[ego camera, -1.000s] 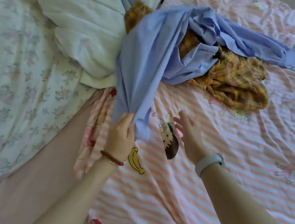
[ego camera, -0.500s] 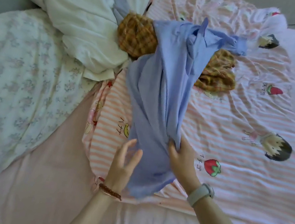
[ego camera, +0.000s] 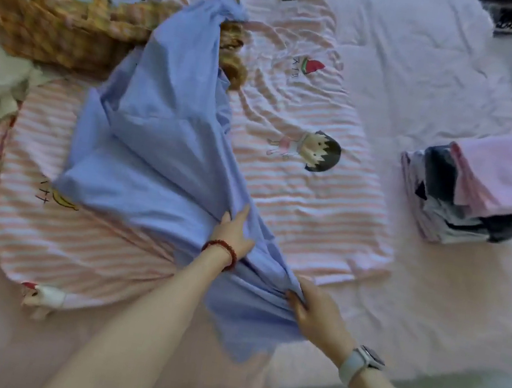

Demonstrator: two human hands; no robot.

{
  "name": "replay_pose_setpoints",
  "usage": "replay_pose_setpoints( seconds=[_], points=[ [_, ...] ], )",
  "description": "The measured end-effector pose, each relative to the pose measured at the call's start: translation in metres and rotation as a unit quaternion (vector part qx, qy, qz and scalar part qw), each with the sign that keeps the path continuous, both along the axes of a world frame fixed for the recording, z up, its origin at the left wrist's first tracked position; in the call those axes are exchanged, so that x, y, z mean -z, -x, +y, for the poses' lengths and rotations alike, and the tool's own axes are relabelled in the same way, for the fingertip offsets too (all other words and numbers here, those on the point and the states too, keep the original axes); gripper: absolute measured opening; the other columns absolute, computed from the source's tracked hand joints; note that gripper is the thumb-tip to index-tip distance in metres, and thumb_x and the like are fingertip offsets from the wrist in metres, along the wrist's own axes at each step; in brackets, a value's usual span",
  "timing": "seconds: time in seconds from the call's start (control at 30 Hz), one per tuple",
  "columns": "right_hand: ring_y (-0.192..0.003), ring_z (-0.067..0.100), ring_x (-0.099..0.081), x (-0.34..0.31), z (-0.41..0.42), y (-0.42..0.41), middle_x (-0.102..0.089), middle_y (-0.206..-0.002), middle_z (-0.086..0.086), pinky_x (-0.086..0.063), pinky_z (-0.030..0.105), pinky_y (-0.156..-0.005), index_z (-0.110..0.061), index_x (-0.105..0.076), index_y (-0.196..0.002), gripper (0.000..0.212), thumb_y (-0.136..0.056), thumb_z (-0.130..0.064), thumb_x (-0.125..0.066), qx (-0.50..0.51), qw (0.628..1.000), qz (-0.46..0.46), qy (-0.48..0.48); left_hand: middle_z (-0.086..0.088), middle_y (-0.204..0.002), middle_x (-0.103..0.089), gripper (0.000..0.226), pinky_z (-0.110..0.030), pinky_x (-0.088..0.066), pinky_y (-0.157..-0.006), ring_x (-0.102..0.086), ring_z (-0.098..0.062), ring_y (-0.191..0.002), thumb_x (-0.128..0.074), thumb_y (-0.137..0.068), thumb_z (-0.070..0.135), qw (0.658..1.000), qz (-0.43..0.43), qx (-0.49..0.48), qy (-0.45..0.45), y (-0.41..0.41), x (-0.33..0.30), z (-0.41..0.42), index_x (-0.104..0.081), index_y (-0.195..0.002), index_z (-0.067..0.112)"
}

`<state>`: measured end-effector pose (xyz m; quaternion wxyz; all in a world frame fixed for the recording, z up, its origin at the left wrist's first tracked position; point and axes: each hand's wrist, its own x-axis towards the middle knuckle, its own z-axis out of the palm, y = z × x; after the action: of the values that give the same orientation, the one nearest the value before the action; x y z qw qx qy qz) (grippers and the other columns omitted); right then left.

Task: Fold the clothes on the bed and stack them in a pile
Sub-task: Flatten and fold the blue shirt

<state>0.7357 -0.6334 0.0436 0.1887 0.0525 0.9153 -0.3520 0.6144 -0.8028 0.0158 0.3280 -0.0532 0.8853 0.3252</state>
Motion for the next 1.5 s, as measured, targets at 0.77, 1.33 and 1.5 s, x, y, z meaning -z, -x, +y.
replay_pose_setpoints(
  seconds=[0.77, 1.33, 1.5],
  points=[
    [-0.126, 0.03, -0.042, 0.095, 0.102, 0.066, -0.047, -0.137, 0.012, -0.033, 0.042, -0.102, -0.008, -0.016, -0.147, 0.071, -0.092, -0.038, -0.049, 0.029, 0.99, -0.138, -0.016, 0.0, -0.157, -0.007, 0.059, -0.061, 0.006, -0.109, 0.012, -0.03, -0.143, -0.036, -0.095, 0.036, 0.826, 0.201, 0.434, 0.3, 0.023, 0.034, 0.128, -0.01, -0.147, 0.029],
    [-0.097, 0.027, -0.053, 0.048, 0.129, -0.064, -0.053, -0.108, 0.01, -0.037, 0.029, -0.076, -0.005, -0.06, -0.104, 0.02, -0.085, -0.012, -0.061, 0.101, 0.993, -0.055, -0.01, -0.005, -0.11, -0.062, 0.029, -0.03, -0.042, -0.074, -0.057, -0.026, -0.101, -0.042, -0.093, 0.041, 0.887, -0.108, 0.428, 0.139, -0.092, 0.0, 0.067, -0.055, -0.109, 0.021],
    [-0.116, 0.013, -0.047, 0.058, 0.109, -0.093, -0.05, -0.129, -0.005, -0.04, 0.028, -0.09, -0.021, -0.063, -0.114, 0.029, -0.09, -0.034, -0.054, -0.099, 0.979, -0.175, 0.021, -0.003, -0.138, -0.044, 0.047, -0.039, -0.041, -0.094, -0.038, -0.025, -0.128, -0.047, -0.093, 0.027, 0.906, 0.157, 0.392, 0.008, -0.051, 0.012, 0.102, -0.038, -0.139, 0.022]
  ],
)
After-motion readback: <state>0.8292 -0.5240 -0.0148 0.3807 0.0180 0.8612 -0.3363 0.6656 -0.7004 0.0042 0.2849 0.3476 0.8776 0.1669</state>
